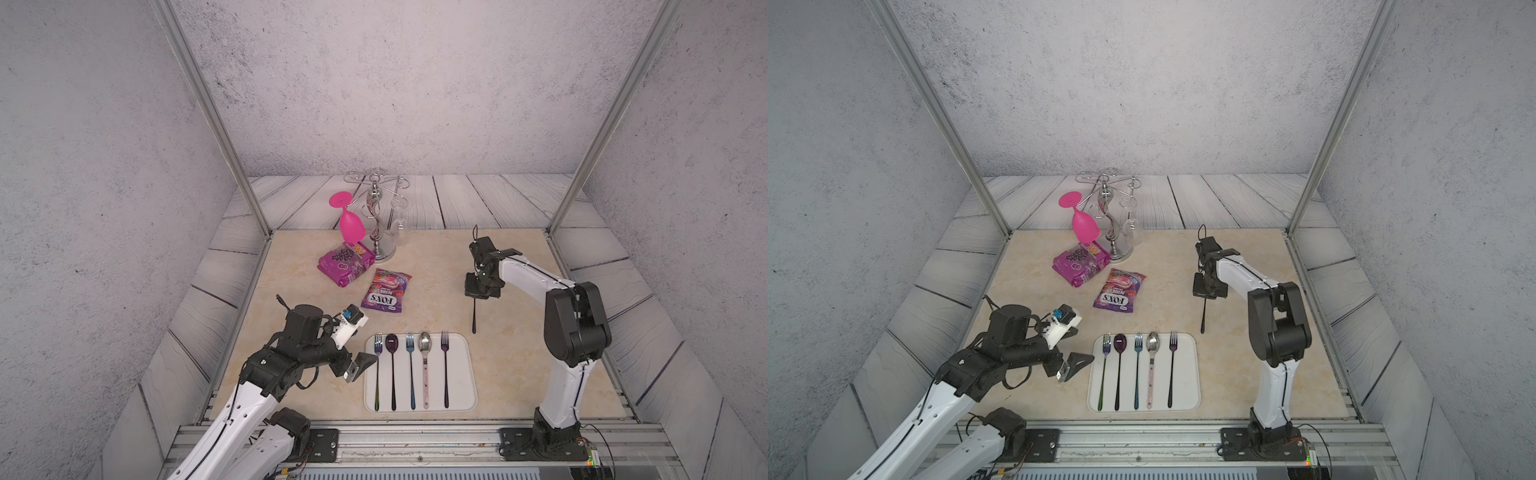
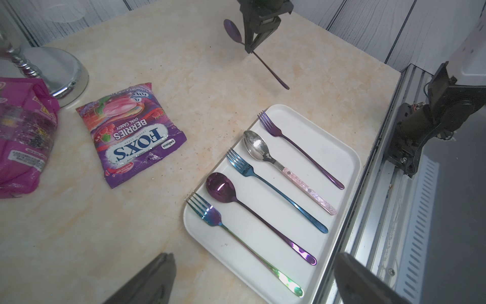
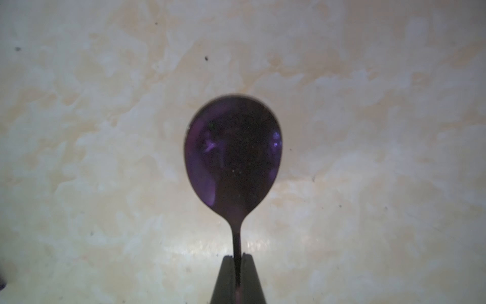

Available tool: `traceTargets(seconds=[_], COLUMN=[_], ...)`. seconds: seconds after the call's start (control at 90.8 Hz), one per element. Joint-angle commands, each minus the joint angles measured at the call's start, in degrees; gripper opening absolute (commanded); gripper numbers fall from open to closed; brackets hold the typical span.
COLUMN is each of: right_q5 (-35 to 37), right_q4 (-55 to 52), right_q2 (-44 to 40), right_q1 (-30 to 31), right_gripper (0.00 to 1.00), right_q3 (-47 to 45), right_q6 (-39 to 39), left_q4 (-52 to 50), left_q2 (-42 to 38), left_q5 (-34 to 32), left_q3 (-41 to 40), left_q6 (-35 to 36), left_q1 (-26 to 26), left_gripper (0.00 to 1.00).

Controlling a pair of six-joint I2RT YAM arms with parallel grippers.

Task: Set the spoon and fork side by side
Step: Pick up the spoon from the center of the board, then place the spoon on the tray.

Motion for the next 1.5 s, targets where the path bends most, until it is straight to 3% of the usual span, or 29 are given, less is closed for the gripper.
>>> traceTargets(seconds=[0.0,0.242,0.462,0.65,0.881,1.486], right_q5=[0.7,-0.8,-3.6,-5.2,-5.5,-3.5], right_q4=[-4.6,-10.0,-6.6,0.0,4.2,5.6], right_q2=[-6.2,-20.7,-26.7,-25.1,-22.2,-17.7], right_q1=[0.7,7.5,17.7,21.6,21.9,22.1], right_gripper=[0.00,0.00,0.00,0.00,0.00,0.00], right_q3=[-4.4,-14.2,-23.5,-28.0,-31.2,-31.9], right_q6=[-1.6,1.6,11.9,16.6,17.7,16.1], left_q4=[0.9,1.1,1.1,1.1,1.4,1.4], left_q2=[-0.6,-1.2,-2.7,-3.6,-4.0,-4.4], left_q5=[-0.8,-1.1,-1.2,-0.8,-0.4,-0.6], left_q3=[-0.6,-1.0,-1.5,-1.8,-2.4,-2.8], left_q6=[-0.3,-0.3,-0.4,-0.5,-0.8,-1.2], left_q1=[-0.1,-0.2,-0.2,-0.2,-0.2,-0.2], left_gripper=[0.99,1.00,1.00,1.00,1.00,1.00])
